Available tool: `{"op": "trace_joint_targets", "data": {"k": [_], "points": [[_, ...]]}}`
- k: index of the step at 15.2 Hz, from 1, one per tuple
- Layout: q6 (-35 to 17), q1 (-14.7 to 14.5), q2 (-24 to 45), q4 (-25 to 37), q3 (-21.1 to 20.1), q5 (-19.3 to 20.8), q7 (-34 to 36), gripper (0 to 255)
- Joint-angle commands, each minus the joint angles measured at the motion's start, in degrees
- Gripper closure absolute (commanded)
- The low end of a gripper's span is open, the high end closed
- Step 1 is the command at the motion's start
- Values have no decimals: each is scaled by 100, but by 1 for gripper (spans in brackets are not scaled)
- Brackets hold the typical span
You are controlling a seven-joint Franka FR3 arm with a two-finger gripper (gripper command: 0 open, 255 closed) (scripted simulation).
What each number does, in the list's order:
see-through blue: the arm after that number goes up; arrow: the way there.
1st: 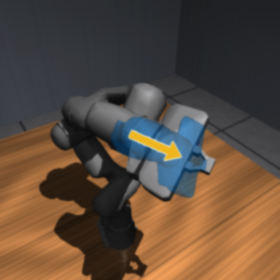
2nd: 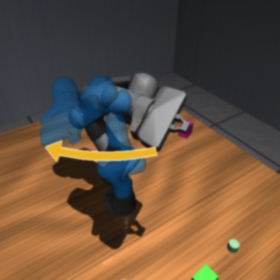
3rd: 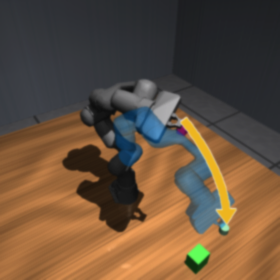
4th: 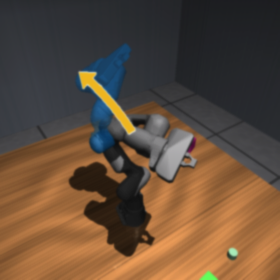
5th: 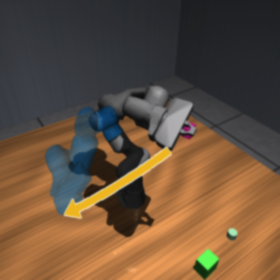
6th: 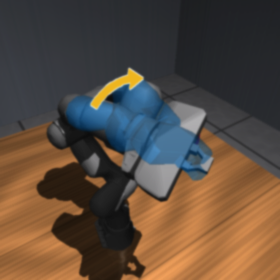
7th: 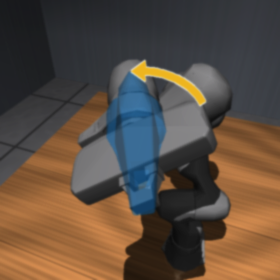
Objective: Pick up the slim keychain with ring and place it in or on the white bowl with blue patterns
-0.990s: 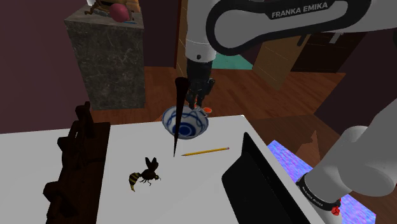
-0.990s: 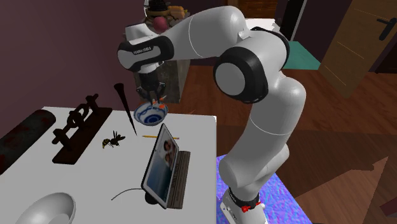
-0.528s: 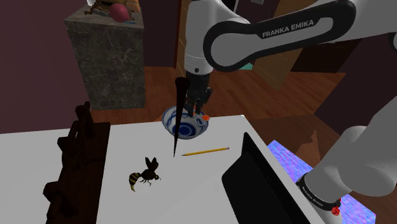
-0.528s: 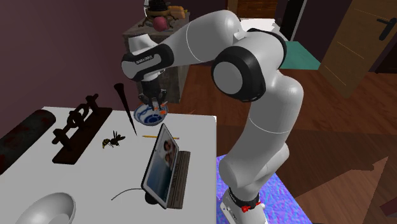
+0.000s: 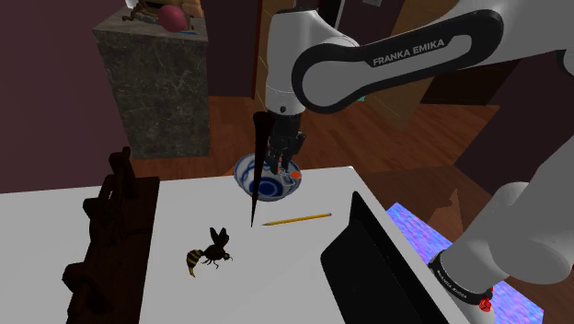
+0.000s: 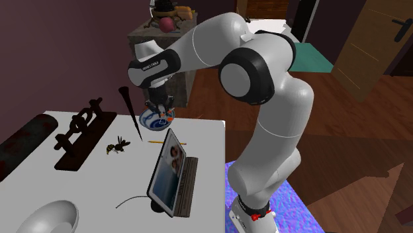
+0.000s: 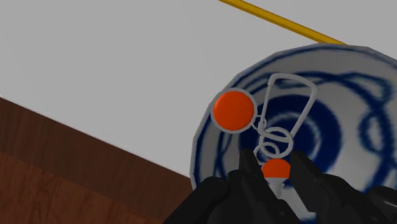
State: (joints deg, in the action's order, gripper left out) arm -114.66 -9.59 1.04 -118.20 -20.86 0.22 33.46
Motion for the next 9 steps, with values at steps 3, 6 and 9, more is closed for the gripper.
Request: {"op": "trace_joint_targets", "data": {"k": [3,6,9], "points": [[-3,-1,7,1,-1,-1,-1,0],[-2,-1,8,2,-1,-1,-1,0],[372,4,-86,289,3,-36,-26,0]]}}
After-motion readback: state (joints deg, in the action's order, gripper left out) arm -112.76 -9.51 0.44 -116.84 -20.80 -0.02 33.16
